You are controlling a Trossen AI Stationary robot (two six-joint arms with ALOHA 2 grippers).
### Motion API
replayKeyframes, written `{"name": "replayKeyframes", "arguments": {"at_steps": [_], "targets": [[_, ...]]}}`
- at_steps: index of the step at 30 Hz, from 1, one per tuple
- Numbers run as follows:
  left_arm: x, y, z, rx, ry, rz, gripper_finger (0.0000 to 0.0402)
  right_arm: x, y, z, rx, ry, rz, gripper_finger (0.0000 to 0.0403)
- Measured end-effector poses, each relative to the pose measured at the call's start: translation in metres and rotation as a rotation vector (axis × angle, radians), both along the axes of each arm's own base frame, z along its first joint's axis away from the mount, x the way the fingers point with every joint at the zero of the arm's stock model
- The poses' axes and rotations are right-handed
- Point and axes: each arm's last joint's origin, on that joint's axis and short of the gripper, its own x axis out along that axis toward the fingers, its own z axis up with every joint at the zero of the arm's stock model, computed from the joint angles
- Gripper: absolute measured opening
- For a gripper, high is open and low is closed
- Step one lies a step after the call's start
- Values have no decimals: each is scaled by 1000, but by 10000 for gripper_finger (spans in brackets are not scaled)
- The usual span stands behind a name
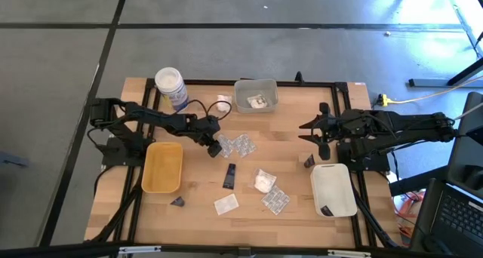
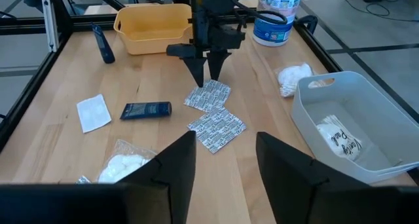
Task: Pick & Place Travel size toiletries
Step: Put the white bandage pack into the yellow bin
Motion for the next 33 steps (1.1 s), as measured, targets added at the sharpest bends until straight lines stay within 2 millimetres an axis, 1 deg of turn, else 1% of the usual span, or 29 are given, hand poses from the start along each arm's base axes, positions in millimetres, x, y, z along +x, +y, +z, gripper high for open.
{"name": "replayKeyframes", "arguments": {"at_steps": [8,12,33], "targets": [[1,0,1,-22,-20,-8,219,0,0,0,0,0,0,172],[1,-1,1,-30,-19,-9,214,0,0,0,0,0,0,169],[0,-1,0,-23,-8,-2,132,0,0,0,0,0,0,129]]}}
